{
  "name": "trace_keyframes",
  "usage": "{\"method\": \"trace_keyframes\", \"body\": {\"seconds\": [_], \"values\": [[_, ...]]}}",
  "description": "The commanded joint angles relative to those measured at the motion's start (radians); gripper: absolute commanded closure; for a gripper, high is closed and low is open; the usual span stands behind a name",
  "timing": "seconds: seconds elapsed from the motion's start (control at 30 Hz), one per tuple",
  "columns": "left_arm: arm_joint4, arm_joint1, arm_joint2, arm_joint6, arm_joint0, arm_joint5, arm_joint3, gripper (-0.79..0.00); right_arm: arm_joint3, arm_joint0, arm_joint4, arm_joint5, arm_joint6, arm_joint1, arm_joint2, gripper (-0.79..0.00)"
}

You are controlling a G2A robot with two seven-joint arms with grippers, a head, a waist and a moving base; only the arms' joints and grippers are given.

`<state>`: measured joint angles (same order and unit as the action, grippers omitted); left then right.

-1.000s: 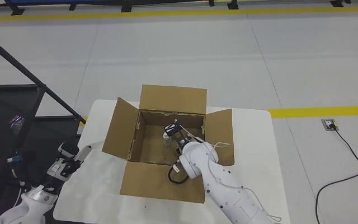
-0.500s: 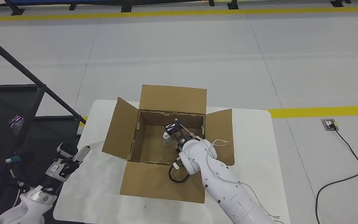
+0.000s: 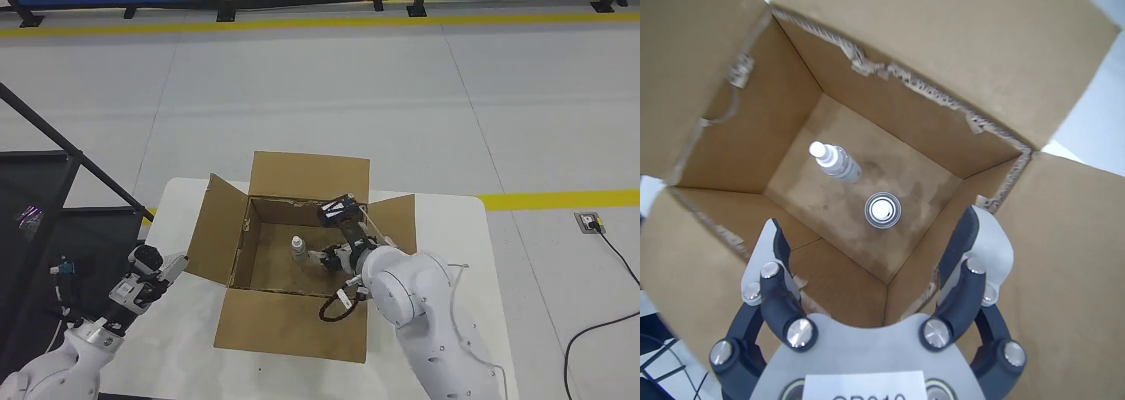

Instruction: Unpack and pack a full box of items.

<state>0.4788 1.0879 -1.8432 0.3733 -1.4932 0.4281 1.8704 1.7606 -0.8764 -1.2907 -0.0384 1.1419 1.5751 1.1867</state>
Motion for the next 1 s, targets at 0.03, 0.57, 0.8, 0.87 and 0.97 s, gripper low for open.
{"method": "trace_keyframes", "body": {"seconds": [0.03,0.57,0.8,0.87,0.97], "values": [[0.02,0.0,0.032,0.012,0.021,-0.006,-0.003,-0.785,0.153,-0.059,0.114,-0.045,0.038,-0.011,0.087,-0.785],[0.074,0.0,0.16,0.04,0.087,-0.049,0.007,-0.785,0.232,-0.152,0.263,-0.058,0.045,-0.037,0.267,-0.785],[0.113,0.002,0.221,0.046,0.106,-0.064,0.02,-0.785,0.146,-0.15,0.528,-0.029,0.019,-0.059,0.494,-0.785],[0.123,0.003,0.239,0.044,0.111,-0.072,0.021,-0.785,0.11,-0.14,0.565,-0.036,0.028,-0.068,0.537,-0.785],[0.137,0.005,0.265,0.04,0.119,-0.078,0.022,-0.785,0.037,-0.11,0.603,-0.043,0.074,-0.08,0.558,-0.785]]}}
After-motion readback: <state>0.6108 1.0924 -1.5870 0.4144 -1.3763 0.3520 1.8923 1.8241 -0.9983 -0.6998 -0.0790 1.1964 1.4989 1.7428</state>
